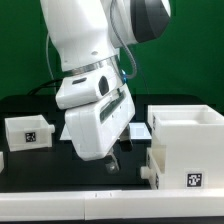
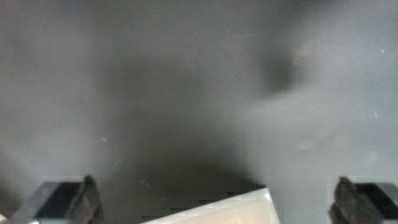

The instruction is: Assemble drawer

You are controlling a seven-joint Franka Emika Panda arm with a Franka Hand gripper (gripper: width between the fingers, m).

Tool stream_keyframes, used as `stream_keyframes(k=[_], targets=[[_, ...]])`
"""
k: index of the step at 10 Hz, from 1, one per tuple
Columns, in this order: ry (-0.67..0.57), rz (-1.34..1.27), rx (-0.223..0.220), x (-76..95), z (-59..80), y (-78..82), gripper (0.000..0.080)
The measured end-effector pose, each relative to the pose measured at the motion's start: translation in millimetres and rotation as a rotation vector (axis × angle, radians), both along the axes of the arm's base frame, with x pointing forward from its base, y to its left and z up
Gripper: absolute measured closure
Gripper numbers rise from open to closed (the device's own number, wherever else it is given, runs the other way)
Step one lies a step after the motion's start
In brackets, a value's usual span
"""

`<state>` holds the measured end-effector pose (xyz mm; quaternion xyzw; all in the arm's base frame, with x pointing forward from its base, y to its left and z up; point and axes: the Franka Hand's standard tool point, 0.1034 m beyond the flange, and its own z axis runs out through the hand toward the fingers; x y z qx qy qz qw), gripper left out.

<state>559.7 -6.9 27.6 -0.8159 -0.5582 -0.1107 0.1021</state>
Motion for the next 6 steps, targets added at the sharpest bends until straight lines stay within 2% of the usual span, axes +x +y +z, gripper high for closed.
stream_keyframes(k=[1,2,3,4,5,6], targets=[[-0.001,-0.003,-0.001,0.0,0.4,-2.2,0.0150],[-0.017,-0.026,-0.022,-4.9,9.0,-18.9,0.0150],[-0.040,-0.056,-0.056,-18.4,23.6,-41.9,0.0150],[-0.042,-0.083,-0.076,-32.6,32.3,-58.8,0.0150],[-0.036,-0.116,-0.083,-39.2,35.2,-65.1,0.0150],[-0.034,-0.114,-0.080,-38.6,33.3,-63.6,0.0150]])
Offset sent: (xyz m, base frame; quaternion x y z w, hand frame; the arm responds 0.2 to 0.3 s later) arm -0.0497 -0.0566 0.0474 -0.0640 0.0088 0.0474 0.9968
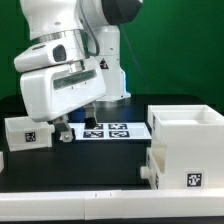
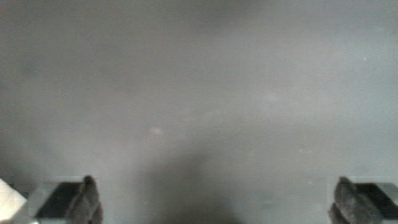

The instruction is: Assemble drawer

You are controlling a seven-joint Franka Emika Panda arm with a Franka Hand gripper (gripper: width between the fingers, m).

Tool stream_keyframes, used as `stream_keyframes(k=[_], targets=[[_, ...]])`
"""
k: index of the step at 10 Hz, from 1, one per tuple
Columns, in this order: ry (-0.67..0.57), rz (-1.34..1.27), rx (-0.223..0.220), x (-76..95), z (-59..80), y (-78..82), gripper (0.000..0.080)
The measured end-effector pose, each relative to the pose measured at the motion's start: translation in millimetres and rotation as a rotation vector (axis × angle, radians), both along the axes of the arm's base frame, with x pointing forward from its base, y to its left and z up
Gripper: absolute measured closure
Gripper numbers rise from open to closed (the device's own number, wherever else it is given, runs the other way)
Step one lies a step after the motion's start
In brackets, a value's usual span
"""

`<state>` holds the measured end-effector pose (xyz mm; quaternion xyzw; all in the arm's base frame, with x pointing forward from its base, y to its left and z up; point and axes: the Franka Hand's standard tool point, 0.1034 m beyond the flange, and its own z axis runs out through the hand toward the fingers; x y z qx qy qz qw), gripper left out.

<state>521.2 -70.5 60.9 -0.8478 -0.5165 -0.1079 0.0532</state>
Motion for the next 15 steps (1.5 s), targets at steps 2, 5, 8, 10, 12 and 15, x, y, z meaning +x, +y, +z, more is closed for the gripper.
stream_keyframes(k=[2,5,8,10,12,15], targets=[[0.001,-0.001,0.001,-0.4,-0.9,-0.4,0.0150],[-0.047,-0.109,-0.029,-6.1,-1.1,-52.3,0.0150],[-0.013,-0.422,0.001,-21.0,5.9,-77.8,0.0150],[0.001,-0.495,0.015,-21.3,4.8,-77.4,0.0150],[0.026,-0.647,0.041,-21.3,5.6,-79.3,0.0150],[0.076,-1.109,0.108,-23.7,20.2,-88.0,0.0150]])
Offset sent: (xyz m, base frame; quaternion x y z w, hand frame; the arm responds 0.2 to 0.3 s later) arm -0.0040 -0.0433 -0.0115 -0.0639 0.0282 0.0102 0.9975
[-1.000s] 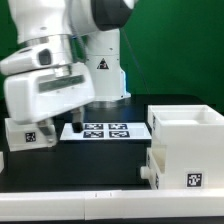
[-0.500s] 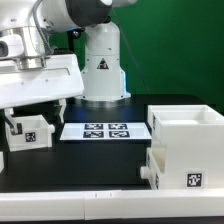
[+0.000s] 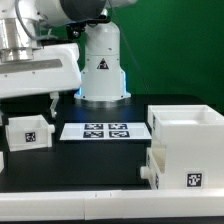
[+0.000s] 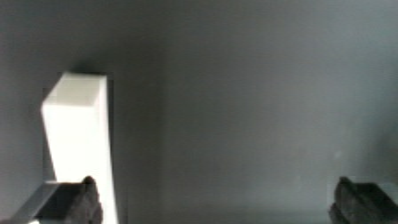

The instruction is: Assemble drawer

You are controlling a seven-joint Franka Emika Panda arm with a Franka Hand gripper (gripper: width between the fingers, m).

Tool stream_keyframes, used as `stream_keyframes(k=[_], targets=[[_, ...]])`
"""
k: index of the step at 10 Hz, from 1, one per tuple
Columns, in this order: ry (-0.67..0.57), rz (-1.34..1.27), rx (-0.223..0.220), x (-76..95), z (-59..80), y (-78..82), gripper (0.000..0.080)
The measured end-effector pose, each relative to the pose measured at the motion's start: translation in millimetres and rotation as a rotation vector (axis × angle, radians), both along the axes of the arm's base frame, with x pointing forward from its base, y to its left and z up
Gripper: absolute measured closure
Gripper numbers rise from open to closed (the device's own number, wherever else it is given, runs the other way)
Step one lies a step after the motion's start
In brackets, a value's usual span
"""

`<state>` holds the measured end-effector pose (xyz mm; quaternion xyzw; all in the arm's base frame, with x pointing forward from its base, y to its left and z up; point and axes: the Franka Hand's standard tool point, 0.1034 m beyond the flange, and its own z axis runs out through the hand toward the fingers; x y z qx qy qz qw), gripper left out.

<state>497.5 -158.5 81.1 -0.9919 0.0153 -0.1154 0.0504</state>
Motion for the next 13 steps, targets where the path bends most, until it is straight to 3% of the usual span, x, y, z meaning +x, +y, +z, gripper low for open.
stream_keyframes(k=[2,5,6,8,9,13], targets=[[0.050,-0.229,0.085,-4.0,-5.8,7.1,0.0150],[0.060,-0.340,0.121,-3.9,-6.2,8.6,0.0150],[0.104,-0.418,0.154,-9.6,-8.2,4.8,0.0150],[0.195,-0.600,0.212,-16.8,5.9,-2.1,0.0150],[0.189,-0.612,0.213,-17.8,9.2,-7.8,0.0150],[0.201,-0.622,0.222,-23.0,4.6,-5.1,0.0150]])
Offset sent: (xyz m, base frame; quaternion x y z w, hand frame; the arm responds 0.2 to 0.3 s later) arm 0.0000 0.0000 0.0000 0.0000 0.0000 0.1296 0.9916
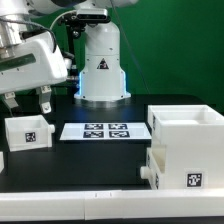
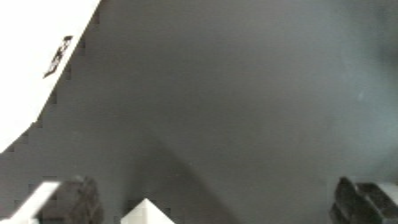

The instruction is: Assemble drawer

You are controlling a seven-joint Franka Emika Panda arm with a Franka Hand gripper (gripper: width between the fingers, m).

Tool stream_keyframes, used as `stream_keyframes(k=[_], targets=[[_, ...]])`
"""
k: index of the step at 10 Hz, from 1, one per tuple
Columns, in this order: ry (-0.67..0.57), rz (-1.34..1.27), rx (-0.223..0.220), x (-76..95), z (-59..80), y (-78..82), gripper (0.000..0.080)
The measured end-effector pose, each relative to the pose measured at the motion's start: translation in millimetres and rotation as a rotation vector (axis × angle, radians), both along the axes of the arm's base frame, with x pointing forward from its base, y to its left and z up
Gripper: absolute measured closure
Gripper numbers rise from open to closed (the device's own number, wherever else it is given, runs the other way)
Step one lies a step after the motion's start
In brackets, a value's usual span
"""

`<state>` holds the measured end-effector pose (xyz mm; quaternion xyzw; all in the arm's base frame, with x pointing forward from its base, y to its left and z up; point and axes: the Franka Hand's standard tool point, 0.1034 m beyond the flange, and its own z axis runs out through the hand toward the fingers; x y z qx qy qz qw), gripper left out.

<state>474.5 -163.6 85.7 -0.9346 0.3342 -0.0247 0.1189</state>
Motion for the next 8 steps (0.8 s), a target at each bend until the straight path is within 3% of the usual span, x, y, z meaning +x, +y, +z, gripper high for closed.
stream_keyframes(k=[1,4,5,8], targets=[[0.007,-0.018,0.008,-4.1,-3.6,-1.4,0.0150],[0.113,-0.124,0.063,-49.3,-37.3,-5.1,0.0150],[0.136,-0.129,0.083,-54.7,-39.0,-4.2,0.0150],[0.119,-0.104,0.070,-49.0,-35.6,-1.0,0.0150]])
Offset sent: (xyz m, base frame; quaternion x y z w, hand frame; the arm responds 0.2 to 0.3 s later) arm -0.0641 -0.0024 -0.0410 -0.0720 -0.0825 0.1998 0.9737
